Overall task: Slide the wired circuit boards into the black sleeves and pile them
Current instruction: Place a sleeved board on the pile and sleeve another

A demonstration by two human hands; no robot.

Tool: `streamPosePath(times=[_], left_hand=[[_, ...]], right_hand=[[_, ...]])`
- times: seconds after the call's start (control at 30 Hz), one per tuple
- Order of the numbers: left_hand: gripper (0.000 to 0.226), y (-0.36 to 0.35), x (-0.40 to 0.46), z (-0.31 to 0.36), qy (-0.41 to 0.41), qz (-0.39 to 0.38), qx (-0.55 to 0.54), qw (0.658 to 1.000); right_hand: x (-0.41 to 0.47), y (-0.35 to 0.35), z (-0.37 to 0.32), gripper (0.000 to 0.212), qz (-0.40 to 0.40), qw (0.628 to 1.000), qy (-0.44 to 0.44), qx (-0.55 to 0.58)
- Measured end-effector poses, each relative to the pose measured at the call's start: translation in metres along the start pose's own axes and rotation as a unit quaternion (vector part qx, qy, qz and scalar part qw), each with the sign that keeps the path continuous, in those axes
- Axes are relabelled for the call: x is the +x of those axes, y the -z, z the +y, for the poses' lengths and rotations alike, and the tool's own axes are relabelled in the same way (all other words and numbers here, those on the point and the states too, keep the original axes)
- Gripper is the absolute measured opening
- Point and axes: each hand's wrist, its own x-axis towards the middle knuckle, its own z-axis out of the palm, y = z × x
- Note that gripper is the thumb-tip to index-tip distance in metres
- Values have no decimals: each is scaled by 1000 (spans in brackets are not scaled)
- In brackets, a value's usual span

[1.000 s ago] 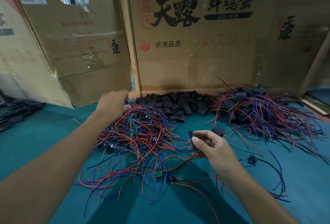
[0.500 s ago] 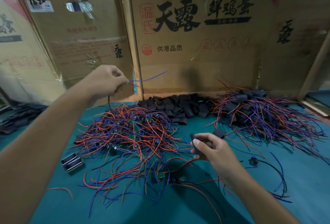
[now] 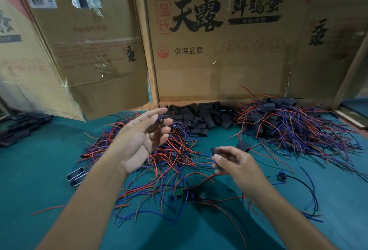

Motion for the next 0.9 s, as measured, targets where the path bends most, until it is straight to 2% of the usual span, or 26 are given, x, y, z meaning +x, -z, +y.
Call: streamPosePath(times=[0.07,0.17,0.33,0.5,0.6,0.9], left_hand=[[27,-2,-3,-11,-34,10,-50,998],[25,-8,-6,-26,-76,30,-101,991],[26,-13,-9,-45,-100,59,-154,981],[21,-17,-9,-49,-107,89,-253,958],[28,-20,-11,-49,-104,82,-300,945],[14,-21,-12,-51,-105,105,-322,935]], right_hand=[[0,2,1,30,-16,995,25,-91],[-4,4,2,28,-47,956,107,-271],[-11,-2,2,31,-116,902,158,-384],[-16,-10,1,35,-139,887,175,-405],[-20,-15,0,34,-141,892,193,-385],[-30,-29,-1,37,-165,865,248,-403]])
